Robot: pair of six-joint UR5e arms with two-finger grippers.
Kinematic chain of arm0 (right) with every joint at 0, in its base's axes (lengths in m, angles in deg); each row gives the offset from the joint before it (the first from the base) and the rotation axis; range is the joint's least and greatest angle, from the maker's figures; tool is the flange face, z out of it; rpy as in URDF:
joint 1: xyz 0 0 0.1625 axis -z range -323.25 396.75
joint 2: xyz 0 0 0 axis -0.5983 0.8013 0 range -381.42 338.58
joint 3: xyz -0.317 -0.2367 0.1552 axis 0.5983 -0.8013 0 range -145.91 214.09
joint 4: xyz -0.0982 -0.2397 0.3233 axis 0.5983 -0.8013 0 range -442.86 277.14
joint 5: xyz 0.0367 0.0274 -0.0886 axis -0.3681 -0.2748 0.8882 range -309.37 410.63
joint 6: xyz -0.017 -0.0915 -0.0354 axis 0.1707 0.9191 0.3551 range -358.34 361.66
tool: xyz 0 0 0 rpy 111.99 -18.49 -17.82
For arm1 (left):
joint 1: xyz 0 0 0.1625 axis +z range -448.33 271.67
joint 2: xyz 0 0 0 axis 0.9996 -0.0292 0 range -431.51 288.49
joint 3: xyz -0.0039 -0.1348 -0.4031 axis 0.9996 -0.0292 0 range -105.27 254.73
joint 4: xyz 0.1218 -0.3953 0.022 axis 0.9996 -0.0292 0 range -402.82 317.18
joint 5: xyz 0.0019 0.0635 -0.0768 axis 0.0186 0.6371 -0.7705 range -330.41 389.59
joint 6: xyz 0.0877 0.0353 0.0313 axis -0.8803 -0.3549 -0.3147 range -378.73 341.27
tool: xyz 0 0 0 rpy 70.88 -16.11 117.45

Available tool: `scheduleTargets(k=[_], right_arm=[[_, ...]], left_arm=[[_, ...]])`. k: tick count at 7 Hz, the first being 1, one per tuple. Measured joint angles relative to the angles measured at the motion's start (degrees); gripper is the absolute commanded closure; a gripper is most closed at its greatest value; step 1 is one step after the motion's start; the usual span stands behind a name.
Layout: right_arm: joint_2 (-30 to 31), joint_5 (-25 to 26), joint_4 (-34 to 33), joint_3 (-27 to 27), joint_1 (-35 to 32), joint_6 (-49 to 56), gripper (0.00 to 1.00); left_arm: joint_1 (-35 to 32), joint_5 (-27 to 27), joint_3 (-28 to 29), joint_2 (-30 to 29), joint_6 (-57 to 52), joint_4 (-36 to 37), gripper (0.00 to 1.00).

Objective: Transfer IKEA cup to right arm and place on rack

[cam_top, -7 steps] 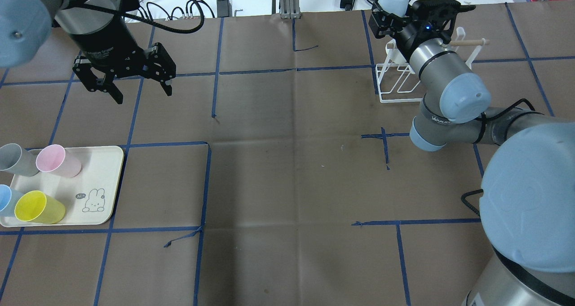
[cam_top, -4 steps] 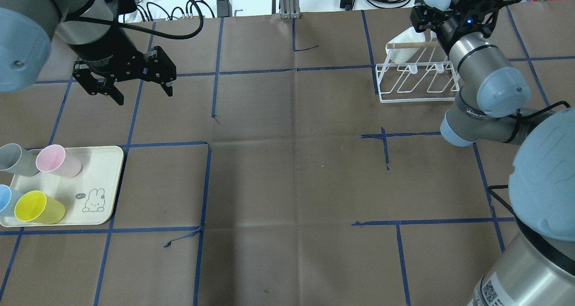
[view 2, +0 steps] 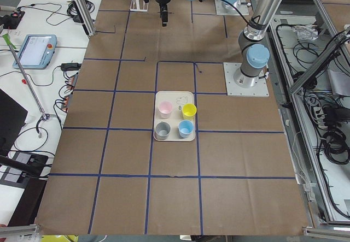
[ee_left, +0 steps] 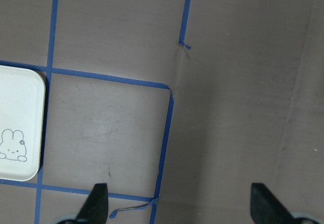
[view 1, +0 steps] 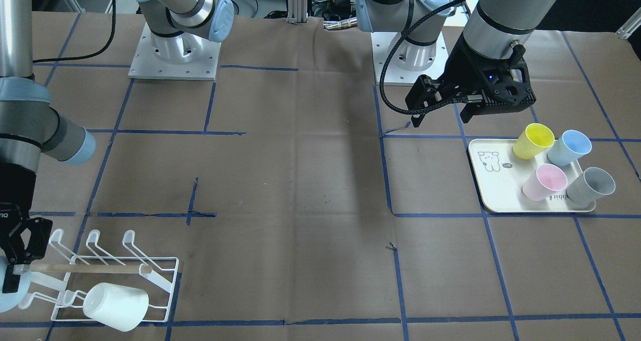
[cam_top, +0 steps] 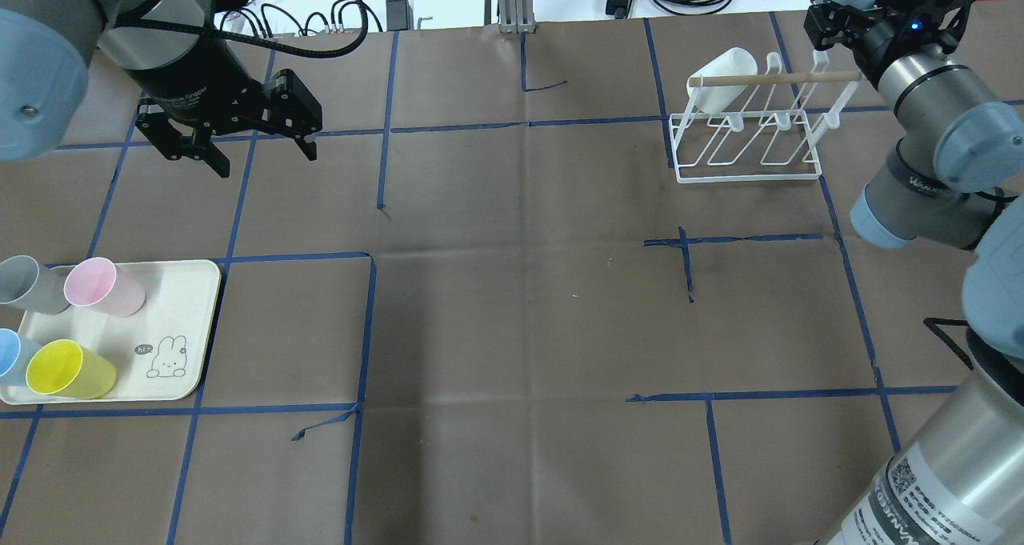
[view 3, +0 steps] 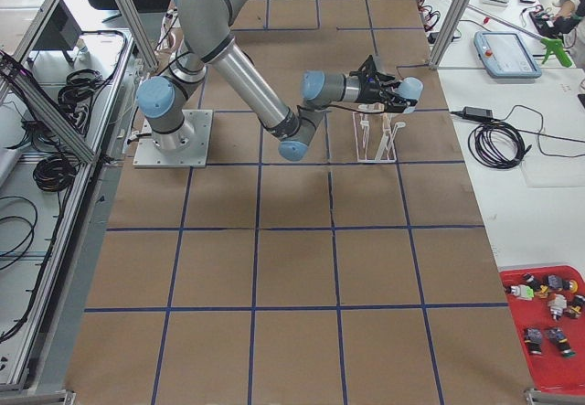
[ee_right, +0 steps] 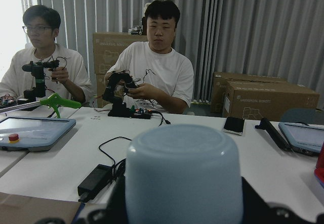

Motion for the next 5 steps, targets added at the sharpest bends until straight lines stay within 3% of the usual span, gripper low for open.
scheduleTargets(k=[5], right_arm=[[-5.0,-0.7,-0.5,-3.9,0.3,0.3,0.92]], left_arm=[[-0.1,0.5,0.0,0.4,-0.1,-0.4,0.00]])
